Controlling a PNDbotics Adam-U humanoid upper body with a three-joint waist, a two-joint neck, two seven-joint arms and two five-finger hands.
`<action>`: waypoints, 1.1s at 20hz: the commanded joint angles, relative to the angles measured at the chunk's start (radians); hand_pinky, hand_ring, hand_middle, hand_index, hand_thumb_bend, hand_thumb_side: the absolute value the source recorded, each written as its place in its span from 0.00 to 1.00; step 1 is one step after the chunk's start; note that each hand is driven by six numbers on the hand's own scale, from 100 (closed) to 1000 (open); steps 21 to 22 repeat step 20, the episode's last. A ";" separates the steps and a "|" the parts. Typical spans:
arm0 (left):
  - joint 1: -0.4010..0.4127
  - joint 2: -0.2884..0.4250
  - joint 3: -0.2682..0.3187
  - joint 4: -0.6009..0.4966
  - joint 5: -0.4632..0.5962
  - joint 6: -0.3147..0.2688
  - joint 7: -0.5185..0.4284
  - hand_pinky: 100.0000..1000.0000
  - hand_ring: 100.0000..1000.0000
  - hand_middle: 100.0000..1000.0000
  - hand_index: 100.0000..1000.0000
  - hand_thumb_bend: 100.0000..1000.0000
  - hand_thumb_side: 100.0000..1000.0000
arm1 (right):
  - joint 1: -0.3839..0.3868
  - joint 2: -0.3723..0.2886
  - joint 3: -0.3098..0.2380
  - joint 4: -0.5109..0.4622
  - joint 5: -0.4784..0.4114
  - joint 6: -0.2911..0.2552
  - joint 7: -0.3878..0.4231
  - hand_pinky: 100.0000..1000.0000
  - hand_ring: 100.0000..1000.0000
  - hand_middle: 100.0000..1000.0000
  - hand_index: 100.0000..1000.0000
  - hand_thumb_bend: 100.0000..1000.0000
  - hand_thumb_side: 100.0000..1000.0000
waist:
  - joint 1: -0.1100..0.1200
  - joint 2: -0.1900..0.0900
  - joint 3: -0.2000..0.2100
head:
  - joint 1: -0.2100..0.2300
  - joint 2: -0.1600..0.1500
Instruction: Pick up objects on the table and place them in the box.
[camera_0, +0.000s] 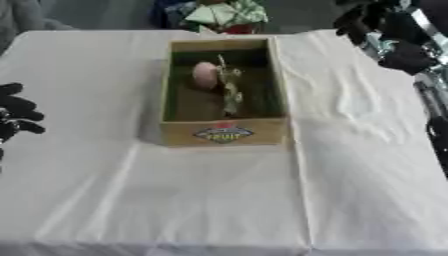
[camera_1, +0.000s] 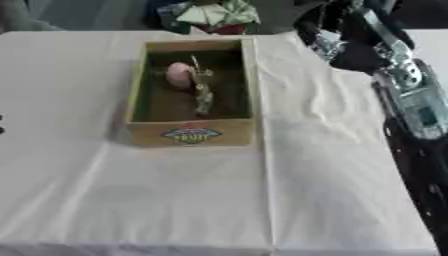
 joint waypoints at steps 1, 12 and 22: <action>0.000 0.002 0.011 -0.009 0.002 -0.003 0.011 0.46 0.52 0.49 0.74 0.09 0.86 | 0.053 -0.001 -0.042 -0.084 -0.017 0.029 -0.013 0.58 0.61 0.72 0.75 0.17 0.32 | 0.004 -0.007 -0.003 | 0.011 -0.003; 0.006 -0.013 0.004 0.005 0.018 -0.009 0.035 0.45 0.50 0.47 0.73 0.09 0.85 | 0.211 0.083 -0.068 -0.133 0.041 0.069 -0.007 0.55 0.56 0.68 0.72 0.14 0.35 | 0.019 -0.005 -0.015 | 0.009 -0.008; 0.013 -0.017 0.002 0.008 0.022 -0.011 0.036 0.45 0.50 0.47 0.72 0.09 0.85 | 0.248 0.121 -0.062 -0.137 0.063 0.076 0.031 0.55 0.56 0.68 0.71 0.13 0.32 | 0.026 -0.015 -0.024 | 0.006 -0.003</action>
